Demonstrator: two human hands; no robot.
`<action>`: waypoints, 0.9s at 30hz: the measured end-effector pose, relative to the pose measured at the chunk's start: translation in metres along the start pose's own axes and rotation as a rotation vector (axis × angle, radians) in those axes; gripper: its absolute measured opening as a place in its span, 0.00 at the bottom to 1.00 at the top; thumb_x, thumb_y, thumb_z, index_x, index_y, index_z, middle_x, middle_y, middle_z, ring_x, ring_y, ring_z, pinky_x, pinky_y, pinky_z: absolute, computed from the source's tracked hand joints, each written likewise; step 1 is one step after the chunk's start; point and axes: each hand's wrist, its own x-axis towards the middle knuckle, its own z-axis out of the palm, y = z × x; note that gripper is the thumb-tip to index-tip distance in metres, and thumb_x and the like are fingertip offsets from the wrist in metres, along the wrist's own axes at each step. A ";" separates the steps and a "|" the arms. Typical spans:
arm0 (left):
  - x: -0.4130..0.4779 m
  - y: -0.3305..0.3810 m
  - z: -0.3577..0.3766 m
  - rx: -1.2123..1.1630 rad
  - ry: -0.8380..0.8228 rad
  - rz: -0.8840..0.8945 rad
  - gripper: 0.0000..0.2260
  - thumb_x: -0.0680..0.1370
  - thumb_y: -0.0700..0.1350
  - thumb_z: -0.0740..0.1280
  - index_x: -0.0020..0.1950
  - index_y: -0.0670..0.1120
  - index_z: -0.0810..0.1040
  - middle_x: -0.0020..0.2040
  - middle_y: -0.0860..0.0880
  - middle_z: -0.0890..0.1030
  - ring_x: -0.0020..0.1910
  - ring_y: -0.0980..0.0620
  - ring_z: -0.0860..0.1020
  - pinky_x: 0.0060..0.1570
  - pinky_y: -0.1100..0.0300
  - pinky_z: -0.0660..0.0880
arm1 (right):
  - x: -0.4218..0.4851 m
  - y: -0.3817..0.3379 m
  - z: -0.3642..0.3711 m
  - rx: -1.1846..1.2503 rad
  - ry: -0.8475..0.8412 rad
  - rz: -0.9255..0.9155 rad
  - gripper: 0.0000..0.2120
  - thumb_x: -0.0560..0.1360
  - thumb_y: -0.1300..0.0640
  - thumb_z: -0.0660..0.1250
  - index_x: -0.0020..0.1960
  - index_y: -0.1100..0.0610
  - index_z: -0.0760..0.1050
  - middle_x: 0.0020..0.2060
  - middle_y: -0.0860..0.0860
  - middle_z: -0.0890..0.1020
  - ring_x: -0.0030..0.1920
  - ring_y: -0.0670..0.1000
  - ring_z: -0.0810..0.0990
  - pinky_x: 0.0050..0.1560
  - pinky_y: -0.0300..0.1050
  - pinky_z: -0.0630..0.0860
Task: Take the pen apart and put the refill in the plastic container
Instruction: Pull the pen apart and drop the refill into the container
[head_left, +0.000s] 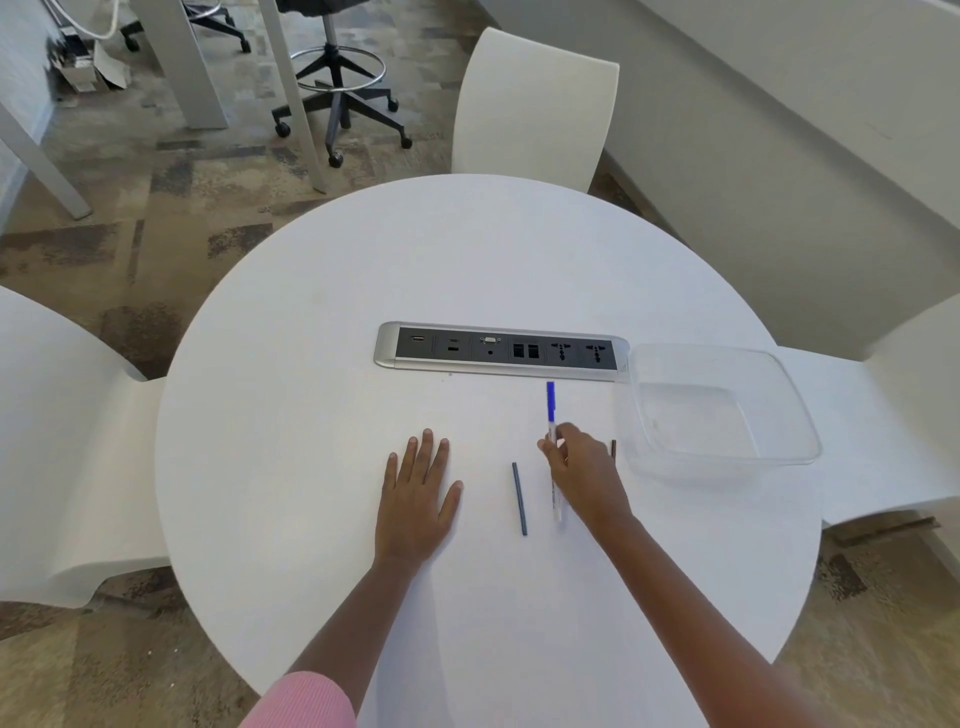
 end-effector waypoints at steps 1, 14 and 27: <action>0.000 0.001 -0.001 0.003 0.003 0.005 0.27 0.76 0.53 0.50 0.70 0.42 0.69 0.71 0.41 0.68 0.70 0.41 0.67 0.68 0.45 0.60 | 0.001 0.003 0.005 -0.039 -0.022 0.018 0.11 0.77 0.55 0.59 0.51 0.63 0.72 0.43 0.60 0.81 0.44 0.59 0.78 0.41 0.47 0.71; 0.000 -0.002 0.004 -0.015 0.018 0.011 0.24 0.77 0.48 0.64 0.71 0.42 0.67 0.73 0.42 0.65 0.71 0.41 0.64 0.70 0.44 0.56 | 0.002 0.009 0.026 -0.152 -0.049 0.114 0.10 0.76 0.59 0.61 0.54 0.63 0.68 0.49 0.62 0.78 0.47 0.62 0.77 0.46 0.52 0.74; 0.001 -0.001 0.003 -0.004 0.026 0.019 0.24 0.76 0.48 0.64 0.71 0.42 0.67 0.72 0.41 0.67 0.71 0.41 0.65 0.69 0.44 0.57 | -0.017 0.002 0.040 -0.237 -0.034 -0.033 0.11 0.77 0.56 0.58 0.56 0.61 0.69 0.51 0.59 0.76 0.52 0.58 0.74 0.47 0.50 0.74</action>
